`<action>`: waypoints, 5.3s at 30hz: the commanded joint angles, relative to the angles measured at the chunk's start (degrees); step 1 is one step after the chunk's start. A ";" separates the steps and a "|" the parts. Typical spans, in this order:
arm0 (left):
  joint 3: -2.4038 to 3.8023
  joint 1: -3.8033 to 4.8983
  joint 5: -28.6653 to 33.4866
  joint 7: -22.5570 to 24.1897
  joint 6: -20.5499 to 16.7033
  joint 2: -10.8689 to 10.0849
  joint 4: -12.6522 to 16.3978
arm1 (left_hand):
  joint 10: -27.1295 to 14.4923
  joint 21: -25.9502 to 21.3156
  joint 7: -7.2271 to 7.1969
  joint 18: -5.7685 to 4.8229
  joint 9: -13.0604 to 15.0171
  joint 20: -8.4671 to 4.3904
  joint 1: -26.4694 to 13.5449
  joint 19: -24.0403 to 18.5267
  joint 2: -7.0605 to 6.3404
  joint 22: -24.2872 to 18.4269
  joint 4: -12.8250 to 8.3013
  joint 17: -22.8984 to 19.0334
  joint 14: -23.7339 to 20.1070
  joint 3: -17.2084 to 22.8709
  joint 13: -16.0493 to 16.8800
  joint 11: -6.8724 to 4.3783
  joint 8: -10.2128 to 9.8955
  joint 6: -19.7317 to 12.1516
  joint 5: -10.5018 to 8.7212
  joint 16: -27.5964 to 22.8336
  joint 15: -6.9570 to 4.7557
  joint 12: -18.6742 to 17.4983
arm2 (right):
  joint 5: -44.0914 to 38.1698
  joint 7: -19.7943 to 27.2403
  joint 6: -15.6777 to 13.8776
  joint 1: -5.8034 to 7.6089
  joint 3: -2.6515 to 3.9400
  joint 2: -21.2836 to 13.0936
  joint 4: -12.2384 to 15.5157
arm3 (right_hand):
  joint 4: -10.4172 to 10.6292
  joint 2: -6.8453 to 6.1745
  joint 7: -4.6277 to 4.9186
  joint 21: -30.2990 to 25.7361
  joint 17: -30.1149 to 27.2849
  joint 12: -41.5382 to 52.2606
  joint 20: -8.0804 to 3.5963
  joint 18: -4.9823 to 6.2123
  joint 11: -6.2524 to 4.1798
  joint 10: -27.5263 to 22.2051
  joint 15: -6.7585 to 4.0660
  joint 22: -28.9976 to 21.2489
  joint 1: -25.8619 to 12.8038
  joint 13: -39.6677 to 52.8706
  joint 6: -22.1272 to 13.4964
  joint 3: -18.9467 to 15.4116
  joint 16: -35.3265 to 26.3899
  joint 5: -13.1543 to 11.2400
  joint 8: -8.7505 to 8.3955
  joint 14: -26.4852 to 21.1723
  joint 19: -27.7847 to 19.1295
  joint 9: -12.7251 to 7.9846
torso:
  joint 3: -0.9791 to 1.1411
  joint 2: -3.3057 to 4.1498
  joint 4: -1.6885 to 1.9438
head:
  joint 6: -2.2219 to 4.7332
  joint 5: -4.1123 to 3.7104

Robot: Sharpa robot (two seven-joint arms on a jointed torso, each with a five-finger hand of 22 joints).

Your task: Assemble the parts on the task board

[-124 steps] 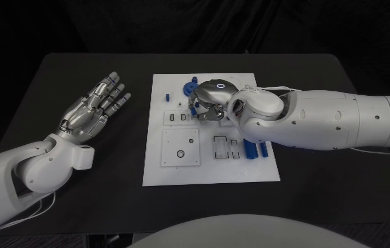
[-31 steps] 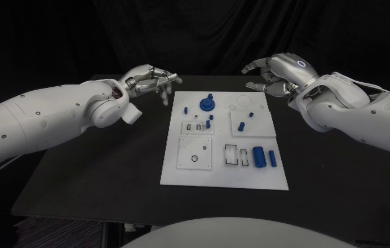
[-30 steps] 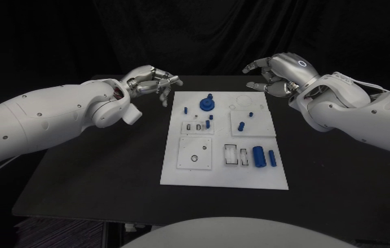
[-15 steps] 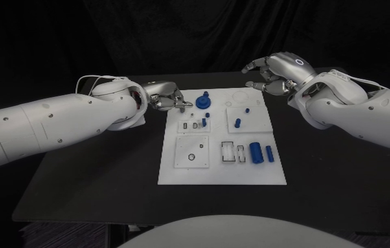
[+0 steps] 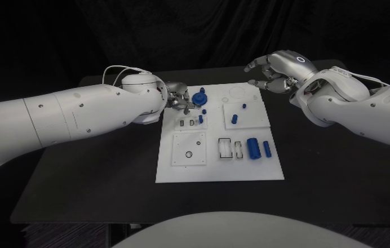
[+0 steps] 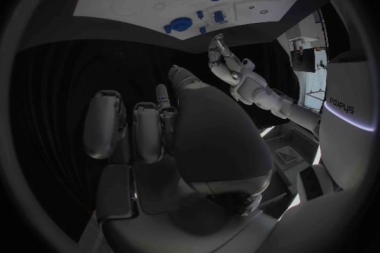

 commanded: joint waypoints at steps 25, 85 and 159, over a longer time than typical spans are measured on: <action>0.00 0.02 2.54 -3.85 -1.05 3.72 -1.33 | 7.68 -0.46 0.04 -0.84 4.98 -0.44 0.78 -0.04 -1.22 4.09 -1.64 15.05 6.06 2.41 21.63 -2.00 -1.08 -1.30 3.62 0.15 -0.44 11.45 | 0.01 -2.49 2.10 -0.28 0.04 0.55 -0.83 | 0.11 0.30 0.44 -0.64 4.32 -0.41 0.14 -0.39 0.36 -0.18 -0.15 8.10 -0.89 6.35 0.27 0.46 -0.44 0.52 -0.38 2.81 0.06 -0.15 | 0.08 -0.58 -0.08 | 0.02 -0.92; -0.08 -3.95 2.54 -1.07 0.48 6.93 -6.04 | 7.68 -1.14 -0.25 -0.66 7.49 -0.60 2.21 -0.45 -2.30 3.51 -4.11 15.05 6.06 6.84 21.63 -2.25 -4.90 0.33 7.14 0.15 -0.63 11.45 | 0.01 -2.80 2.94 -0.48 0.04 1.84 -1.01 | -0.08 0.35 0.63 -0.88 4.13 -1.18 0.20 -0.35 0.48 -1.25 -0.06 8.05 -0.81 5.20 0.51 0.71 -0.63 1.00 -0.42 2.80 0.03 -0.29 | 0.09 -1.05 0.08 | 0.02 -1.64; -0.09 -4.73 2.54 0.23 -0.78 5.08 -5.31 | 7.68 -1.44 -1.31 -0.80 17.44 -1.61 -3.89 0.29 -10.44 4.74 -10.05 15.05 6.06 30.15 21.63 -3.32 -10.19 3.86 16.60 0.15 -1.68 11.45 | 0.01 -5.17 5.91 -0.87 0.04 2.10 -1.56 | -0.68 0.21 0.86 -1.53 3.64 -1.36 0.33 -0.23 0.63 -1.23 0.07 7.93 0.32 4.99 1.15 1.63 -1.11 2.14 -0.49 2.74 -0.08 -0.62 | -0.01 -1.12 0.16 | 0.02 -1.34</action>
